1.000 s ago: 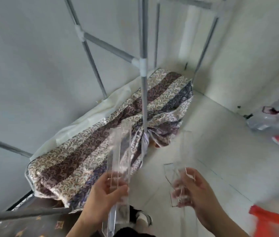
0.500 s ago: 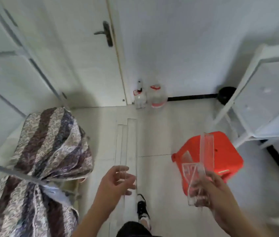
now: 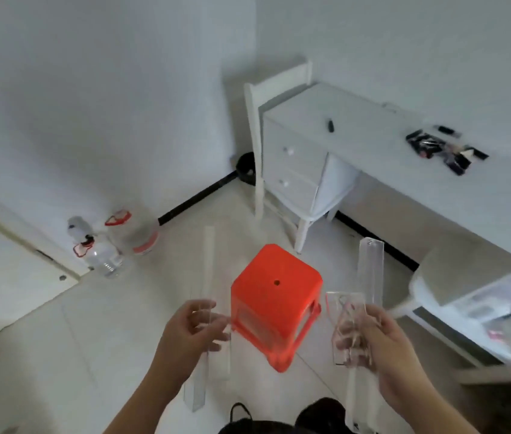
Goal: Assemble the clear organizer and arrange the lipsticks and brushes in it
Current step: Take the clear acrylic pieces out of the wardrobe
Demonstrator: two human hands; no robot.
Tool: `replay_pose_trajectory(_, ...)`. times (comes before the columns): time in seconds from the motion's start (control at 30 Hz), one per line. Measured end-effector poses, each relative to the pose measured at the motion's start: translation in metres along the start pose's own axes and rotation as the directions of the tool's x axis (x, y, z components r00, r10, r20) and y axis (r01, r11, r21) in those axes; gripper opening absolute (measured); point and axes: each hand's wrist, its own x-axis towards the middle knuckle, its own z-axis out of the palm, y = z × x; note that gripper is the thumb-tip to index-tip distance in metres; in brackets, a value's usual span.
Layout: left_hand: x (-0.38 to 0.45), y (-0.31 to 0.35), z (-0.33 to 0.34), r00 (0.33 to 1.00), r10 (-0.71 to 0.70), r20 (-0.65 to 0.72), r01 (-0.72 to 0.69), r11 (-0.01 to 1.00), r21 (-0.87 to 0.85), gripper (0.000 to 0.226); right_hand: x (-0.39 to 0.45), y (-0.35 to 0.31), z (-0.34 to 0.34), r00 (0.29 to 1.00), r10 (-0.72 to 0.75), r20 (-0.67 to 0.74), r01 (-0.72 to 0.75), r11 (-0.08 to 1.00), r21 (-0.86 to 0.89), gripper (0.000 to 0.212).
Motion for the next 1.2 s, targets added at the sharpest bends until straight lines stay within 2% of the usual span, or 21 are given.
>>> replay_pose_trajectory(0.07,0.034,0.027,0.021,0.997,0.013,0.069,-0.015,1.000,0.027,0.051,0.009,-0.006,-0.019,0.997,-0.010,-0.075,0.014,0.999,0.049,0.015)
replay_pose_trajectory(0.2,0.095,0.067,0.077,0.980,0.043,0.196,-0.059,0.995,0.078,0.027,0.044,-0.021,-0.055,0.982,-0.015,-0.190,0.039,0.991,0.127,0.018)
replay_pose_trajectory(0.27,0.124,0.077,0.110,0.975,0.039,0.219,-0.062,0.993,0.100,0.023,0.071,-0.031,-0.077,0.974,-0.011,-0.227,0.044,0.989,0.143,0.019)
replay_pose_trajectory(0.37,0.159,0.088,0.168,0.974,0.030,0.224,-0.059,0.991,0.124,0.019,0.120,-0.052,-0.114,0.974,-0.010,-0.224,0.053,0.981,0.186,0.022)
replay_pose_trajectory(0.47,0.189,0.102,0.231,0.978,0.014,0.210,-0.042,0.990,0.132,0.026,0.173,-0.082,-0.160,0.977,-0.006,-0.214,0.043,0.985,0.170,0.029)
replay_pose_trajectory(0.6,0.222,0.135,0.312,0.984,-0.010,0.177,-0.005,0.997,0.080,0.029,0.227,-0.132,-0.224,0.973,-0.007,-0.229,0.046,0.985,0.168,0.026)
replay_pose_trajectory(0.77,0.263,0.176,0.394,0.973,0.030,0.231,-0.054,0.994,0.097,0.031,0.280,-0.187,-0.287,0.974,-0.034,-0.224,0.071,0.985,0.158,0.021)
replay_pose_trajectory(1.0,0.308,0.211,0.446,0.962,0.058,0.265,-0.095,0.987,0.128,0.028,0.322,-0.209,-0.324,0.956,-0.004,-0.292,0.072,0.972,0.223,0.028)
replay_pose_trajectory(1.2,0.348,0.222,0.467,0.962,0.029,0.273,-0.073,0.985,0.155,0.029,0.350,-0.216,-0.344,0.949,0.031,-0.313,0.047,0.970,0.237,0.028)
